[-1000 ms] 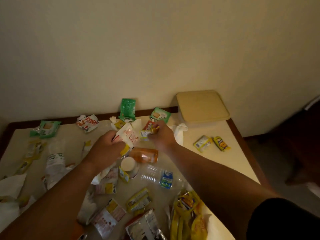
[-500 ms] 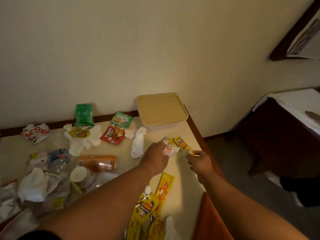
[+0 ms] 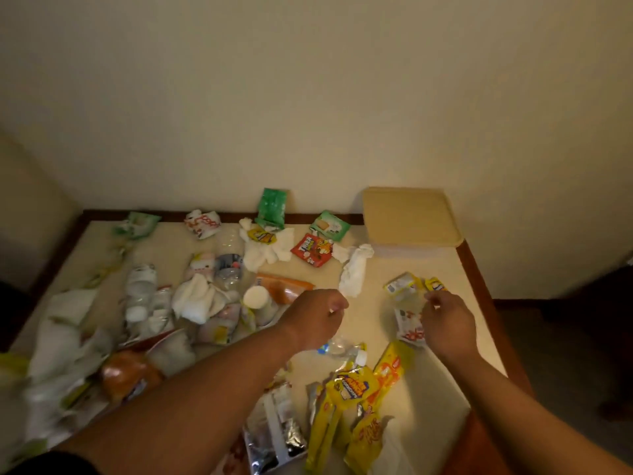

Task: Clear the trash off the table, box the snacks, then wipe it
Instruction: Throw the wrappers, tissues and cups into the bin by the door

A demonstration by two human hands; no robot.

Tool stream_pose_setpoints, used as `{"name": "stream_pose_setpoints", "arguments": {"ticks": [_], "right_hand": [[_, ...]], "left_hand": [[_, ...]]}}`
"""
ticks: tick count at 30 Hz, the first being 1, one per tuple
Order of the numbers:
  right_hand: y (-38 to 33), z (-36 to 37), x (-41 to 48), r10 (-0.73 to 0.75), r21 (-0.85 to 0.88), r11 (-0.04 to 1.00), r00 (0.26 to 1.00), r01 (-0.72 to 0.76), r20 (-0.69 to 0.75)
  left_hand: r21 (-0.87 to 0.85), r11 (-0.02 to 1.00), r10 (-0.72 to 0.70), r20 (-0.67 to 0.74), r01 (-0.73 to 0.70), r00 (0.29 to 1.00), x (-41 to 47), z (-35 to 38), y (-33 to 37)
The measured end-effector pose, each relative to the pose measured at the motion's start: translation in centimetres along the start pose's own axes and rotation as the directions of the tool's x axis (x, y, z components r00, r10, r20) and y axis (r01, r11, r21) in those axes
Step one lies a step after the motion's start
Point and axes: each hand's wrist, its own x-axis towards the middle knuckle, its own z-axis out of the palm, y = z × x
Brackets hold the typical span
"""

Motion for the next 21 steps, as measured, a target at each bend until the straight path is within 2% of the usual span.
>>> {"name": "stream_pose_setpoints", "arguments": {"ticks": [2, 5, 8, 11, 12, 14, 16, 19, 21], "right_hand": [[-3.8, 1.5, -1.8, -0.111, 0.073, 0.991, 0.993, 0.109, 0.028], [-9.5, 5.2, -5.6, -0.239, 0.123, 0.968, 0.955, 0.220, 0.176], [-14.1, 10.4, -10.0, -0.374, 0.213, 0.924, 0.871, 0.318, 0.318], [-16.5, 15.7, -13.4, -0.436, 0.145, 0.896, 0.768, 0.420, 0.468], [-17.4, 17.5, -14.5, -0.421, 0.094, 0.893, 0.743, 0.441, 0.520], [-18.5, 20.0, -15.8, -0.362, -0.011, 0.891, 0.723, 0.455, 0.589], [-19.3, 22.1, -16.4, -0.303, -0.134, 0.869, 0.726, 0.477, 0.617], [-20.1, 24.4, -16.1, -0.265, -0.244, 0.826, 0.733, 0.508, 0.627], [-20.3, 25.6, -15.2, -0.260, -0.266, 0.808, 0.723, 0.525, 0.640]], "left_hand": [[0.022, 1.000, -0.007, -0.068, 0.008, 0.998, -2.6, -2.7, -2.2], [0.070, 0.995, -0.062, -0.180, 0.075, 0.982, -6.8, -7.0, -6.8], [0.095, 0.981, -0.144, -0.208, 0.167, 0.967, -11.0, -11.4, -12.4], [0.133, 0.958, -0.219, -0.234, 0.255, 0.947, -14.4, -14.5, -17.3], [0.164, 0.943, -0.253, -0.206, 0.288, 0.945, -15.6, -15.4, -18.6], [0.271, 0.925, -0.240, -0.125, 0.266, 0.963, -17.0, -15.9, -20.0], [0.388, 0.901, -0.198, -0.028, 0.193, 0.980, -18.0, -15.5, -20.0], [0.485, 0.874, -0.035, 0.107, -0.022, 0.994, -18.0, -12.9, -18.8], [0.484, 0.875, -0.058, 0.171, -0.033, 0.984, -17.3, -10.3, -18.3]]}}
